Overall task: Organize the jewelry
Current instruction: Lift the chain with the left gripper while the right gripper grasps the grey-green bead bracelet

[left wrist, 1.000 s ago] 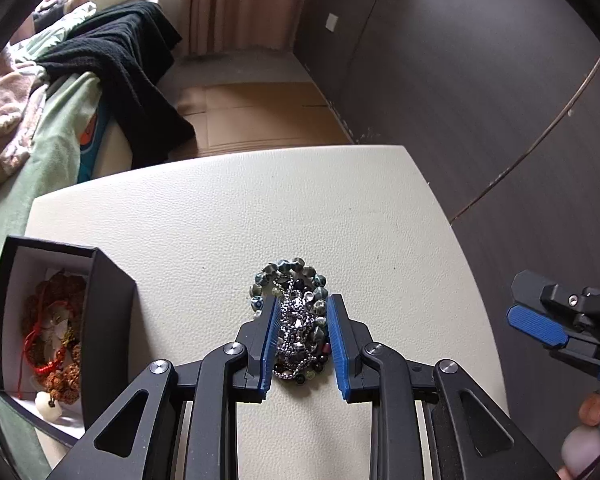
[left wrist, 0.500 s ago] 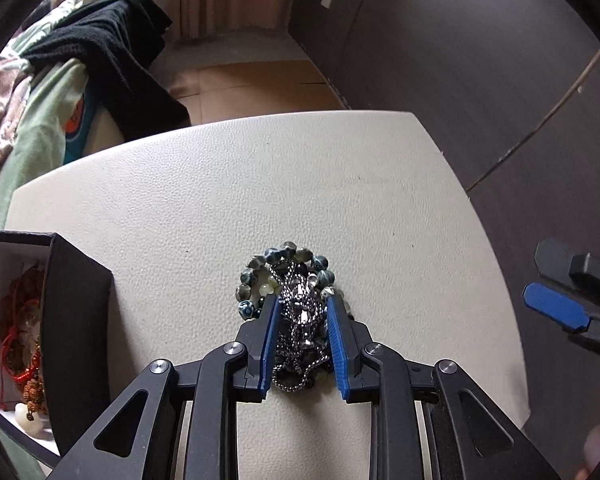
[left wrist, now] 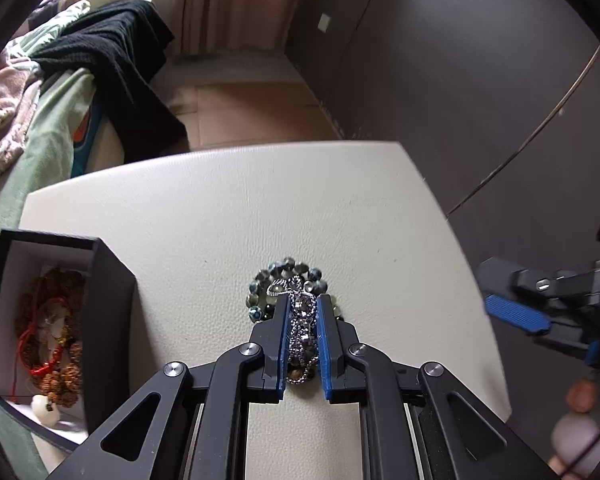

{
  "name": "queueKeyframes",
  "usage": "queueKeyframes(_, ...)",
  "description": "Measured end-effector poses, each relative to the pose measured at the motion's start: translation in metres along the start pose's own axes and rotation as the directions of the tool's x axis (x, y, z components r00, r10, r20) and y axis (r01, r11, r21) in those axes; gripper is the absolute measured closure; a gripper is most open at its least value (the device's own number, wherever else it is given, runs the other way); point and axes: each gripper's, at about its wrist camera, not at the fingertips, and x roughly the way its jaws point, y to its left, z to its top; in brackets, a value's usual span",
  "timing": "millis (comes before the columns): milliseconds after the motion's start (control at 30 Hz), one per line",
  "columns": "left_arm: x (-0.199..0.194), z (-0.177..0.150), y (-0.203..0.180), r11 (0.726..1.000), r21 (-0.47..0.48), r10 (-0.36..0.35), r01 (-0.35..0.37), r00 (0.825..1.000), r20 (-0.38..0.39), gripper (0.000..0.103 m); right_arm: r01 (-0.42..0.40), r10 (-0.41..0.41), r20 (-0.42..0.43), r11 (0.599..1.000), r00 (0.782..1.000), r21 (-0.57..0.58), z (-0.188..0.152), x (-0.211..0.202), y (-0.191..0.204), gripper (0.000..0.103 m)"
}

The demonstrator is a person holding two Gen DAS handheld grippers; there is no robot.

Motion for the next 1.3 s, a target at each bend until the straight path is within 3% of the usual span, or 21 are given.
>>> queueKeyframes(200,-0.026,0.005,0.008,0.997,-0.047,-0.063,0.065,0.997,0.055,0.09,0.0,0.0,-0.011,1.0,1.0,-0.023,-0.002,0.007,0.009,0.035)
queueKeyframes(400,-0.07,0.012,0.015,0.992,-0.064,-0.097,0.108,0.982,0.161,0.091,-0.004,0.002,-0.027,0.998,1.0,-0.059,-0.008,0.017,0.023,0.035)
queueKeyframes(433,-0.076,0.013,0.017,0.991,-0.068,-0.1,0.114,0.979,0.175,0.101,-0.004,0.002,-0.028,0.998,1.0,-0.068,-0.009,0.019,0.026,0.037)
queueKeyframes(633,-0.117,0.016,0.03,0.985,-0.094,-0.117,0.147,0.957,0.267,0.101,0.009,-0.015,-0.046,0.993,0.999,-0.115,-0.017,0.036,0.039,0.061)
queueKeyframes(700,-0.128,0.017,0.034,0.983,-0.098,-0.12,0.154,0.949,0.291,0.101,0.022,-0.029,-0.055,0.992,0.998,-0.127,-0.019,0.043,0.042,0.064)
queueKeyframes(900,-0.166,0.016,0.05,0.973,-0.13,-0.127,0.189,0.916,0.38,0.101,0.052,-0.063,-0.051,0.979,0.997,-0.198,-0.025,0.061,0.058,0.065)
queueKeyframes(1200,-0.214,0.016,0.081,0.96,-0.172,-0.109,0.219,0.863,0.494,0.101,0.146,-0.147,0.02,0.94,0.989,-0.307,-0.027,0.082,0.078,0.065)
queueKeyframes(1300,-0.231,0.016,0.09,0.958,-0.178,-0.099,0.224,0.845,0.526,0.101,0.193,-0.194,0.029,0.923,0.981,-0.333,-0.03,0.092,0.079,0.078)
